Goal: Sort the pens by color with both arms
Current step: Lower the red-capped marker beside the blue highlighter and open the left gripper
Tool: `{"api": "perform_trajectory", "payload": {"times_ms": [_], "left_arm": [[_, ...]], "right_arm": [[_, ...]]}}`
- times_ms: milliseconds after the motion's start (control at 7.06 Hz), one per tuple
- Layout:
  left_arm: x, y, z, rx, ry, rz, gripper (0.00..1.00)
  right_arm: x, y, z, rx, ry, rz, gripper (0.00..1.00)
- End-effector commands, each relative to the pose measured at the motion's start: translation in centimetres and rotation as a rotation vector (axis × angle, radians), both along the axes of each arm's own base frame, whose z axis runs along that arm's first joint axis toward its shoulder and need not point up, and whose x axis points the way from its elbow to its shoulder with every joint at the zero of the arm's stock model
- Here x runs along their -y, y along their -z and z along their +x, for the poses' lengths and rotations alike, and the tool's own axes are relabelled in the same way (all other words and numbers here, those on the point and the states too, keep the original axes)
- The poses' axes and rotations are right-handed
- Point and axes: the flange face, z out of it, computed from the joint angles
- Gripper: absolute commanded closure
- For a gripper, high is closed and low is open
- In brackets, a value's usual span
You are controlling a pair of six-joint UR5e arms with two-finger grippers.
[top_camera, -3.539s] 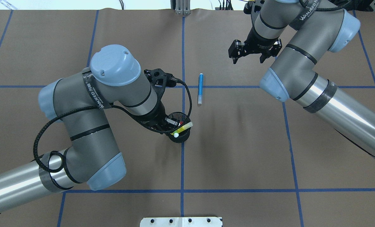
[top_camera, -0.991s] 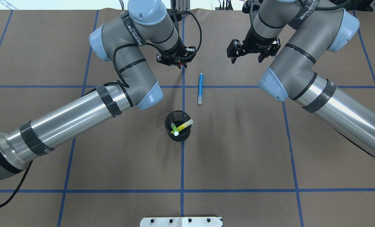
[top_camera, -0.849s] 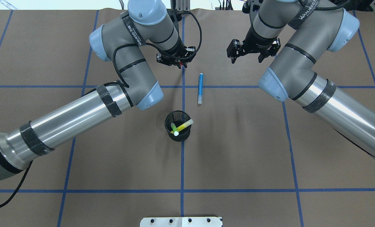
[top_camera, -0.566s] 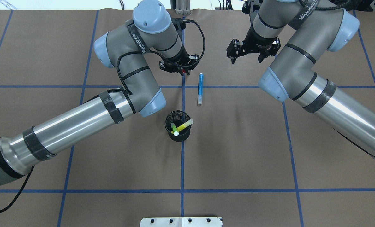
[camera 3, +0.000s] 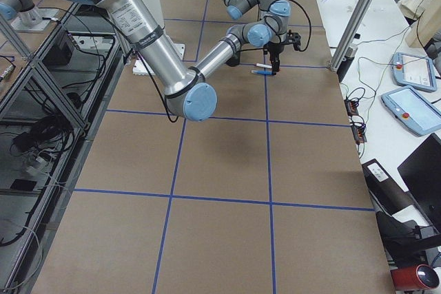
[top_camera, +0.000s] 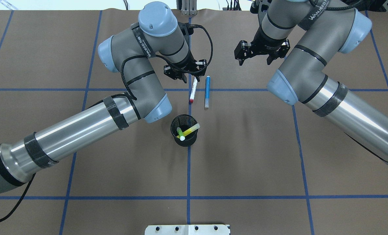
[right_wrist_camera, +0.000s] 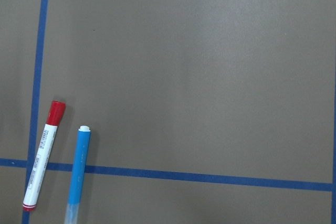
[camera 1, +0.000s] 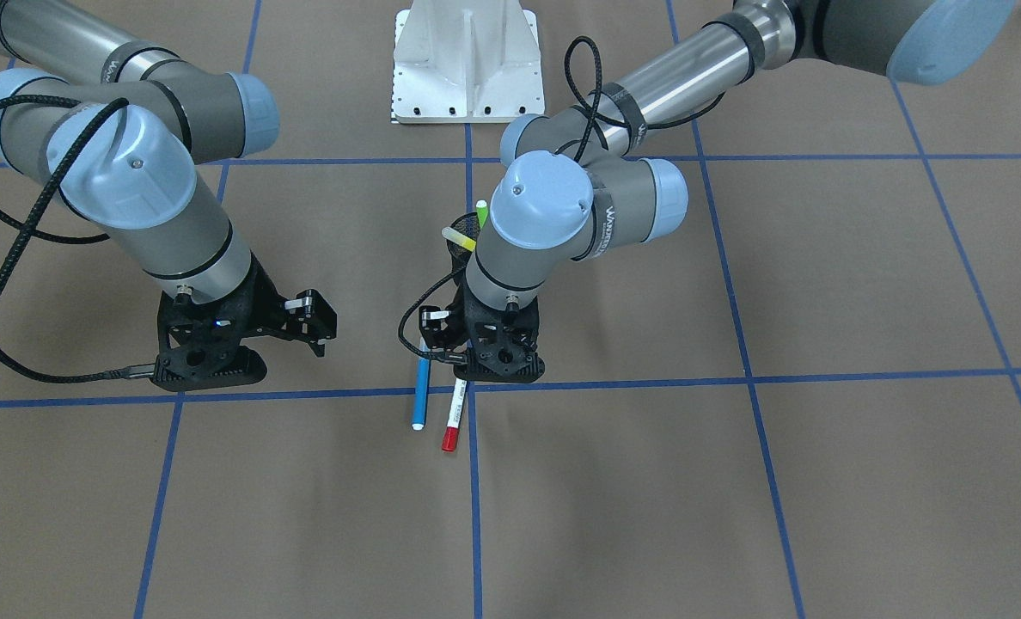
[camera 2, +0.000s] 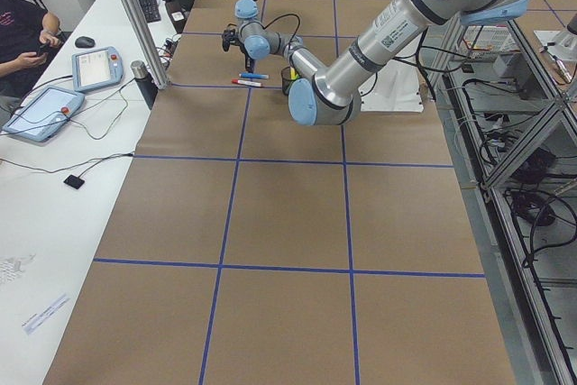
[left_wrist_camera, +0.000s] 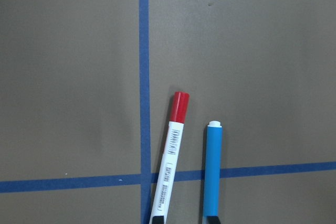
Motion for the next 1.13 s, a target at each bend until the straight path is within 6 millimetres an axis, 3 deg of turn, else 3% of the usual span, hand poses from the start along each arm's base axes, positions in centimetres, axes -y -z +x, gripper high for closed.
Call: {"api": "perform_trajectory", "payload": {"times_ms": [0,142,425,708,991], "left_arm": [[-0.2,0.8,-3.5,-0.005,-0.032,-0.034,0.47],[-0.2,-0.9,-7.2,0.01,-0.063,-0.012,0.47],[-1.3,-5.2,-12.3,0.02,-0.06,0.023,0.47],[-1.4,-8.5,-16.1,0.023,-0.096,0.035,0.47],[-1.6,-10.9,-18.5,0.038,-0.097,0.057,0.47]], "right_arm": [[-0.1,0.5,-0.4,0.007,-0.011,-0.013,0.0],[-0.7,1.6,-1.5,0.02,-0.026,-0.031,0.0],[-2.2,4.2,-3.8,0.042,-0.072,-0.073,0.0],[-3.9,7.8,-5.7,0.083,-0.166,-0.154,0.0],[-7.8,13.6,-7.4,0.028,-0.216,-0.22,0.01]]}}
